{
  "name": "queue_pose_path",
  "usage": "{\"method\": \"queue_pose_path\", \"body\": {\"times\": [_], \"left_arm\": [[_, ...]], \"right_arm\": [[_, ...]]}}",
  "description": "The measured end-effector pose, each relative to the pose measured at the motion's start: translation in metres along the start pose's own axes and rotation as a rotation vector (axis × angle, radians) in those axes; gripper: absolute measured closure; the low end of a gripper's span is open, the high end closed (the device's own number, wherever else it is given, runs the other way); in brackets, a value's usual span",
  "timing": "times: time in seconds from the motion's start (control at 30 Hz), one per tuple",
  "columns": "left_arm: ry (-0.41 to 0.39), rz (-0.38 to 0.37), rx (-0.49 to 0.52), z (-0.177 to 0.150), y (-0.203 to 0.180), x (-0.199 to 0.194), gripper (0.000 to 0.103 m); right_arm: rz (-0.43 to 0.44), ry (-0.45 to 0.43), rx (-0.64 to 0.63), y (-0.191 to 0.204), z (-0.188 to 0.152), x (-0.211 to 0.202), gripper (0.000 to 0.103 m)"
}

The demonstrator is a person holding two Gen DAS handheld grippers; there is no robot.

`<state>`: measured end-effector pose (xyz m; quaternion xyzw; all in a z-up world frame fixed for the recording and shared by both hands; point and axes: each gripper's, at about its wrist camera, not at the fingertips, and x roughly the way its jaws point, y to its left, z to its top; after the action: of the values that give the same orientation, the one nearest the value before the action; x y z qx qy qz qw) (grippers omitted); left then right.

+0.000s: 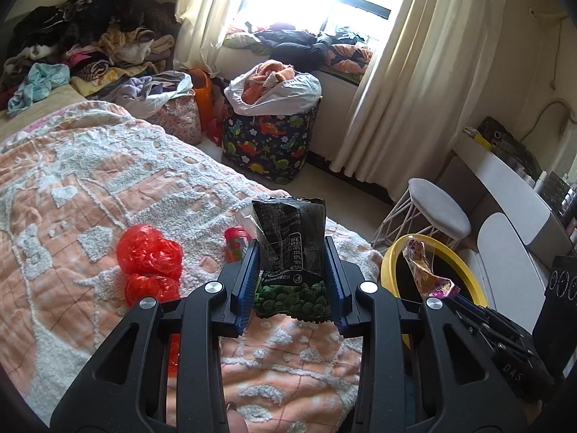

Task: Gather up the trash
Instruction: 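Carry the green-pea bag and orange wrapper over the yellow bin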

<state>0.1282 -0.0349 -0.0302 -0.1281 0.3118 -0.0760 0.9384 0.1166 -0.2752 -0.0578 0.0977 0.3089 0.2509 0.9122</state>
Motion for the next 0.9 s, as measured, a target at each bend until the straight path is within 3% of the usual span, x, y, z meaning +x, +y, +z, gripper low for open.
{"method": "queue_pose_path", "body": {"times": [0.9], "left_arm": [[0.038, -0.074, 0.086, -0.012, -0.049, 0.008, 0.076]], "right_arm": [[-0.072, -0.057, 0.083, -0.048, 0.007, -0.019, 0.074]]}}
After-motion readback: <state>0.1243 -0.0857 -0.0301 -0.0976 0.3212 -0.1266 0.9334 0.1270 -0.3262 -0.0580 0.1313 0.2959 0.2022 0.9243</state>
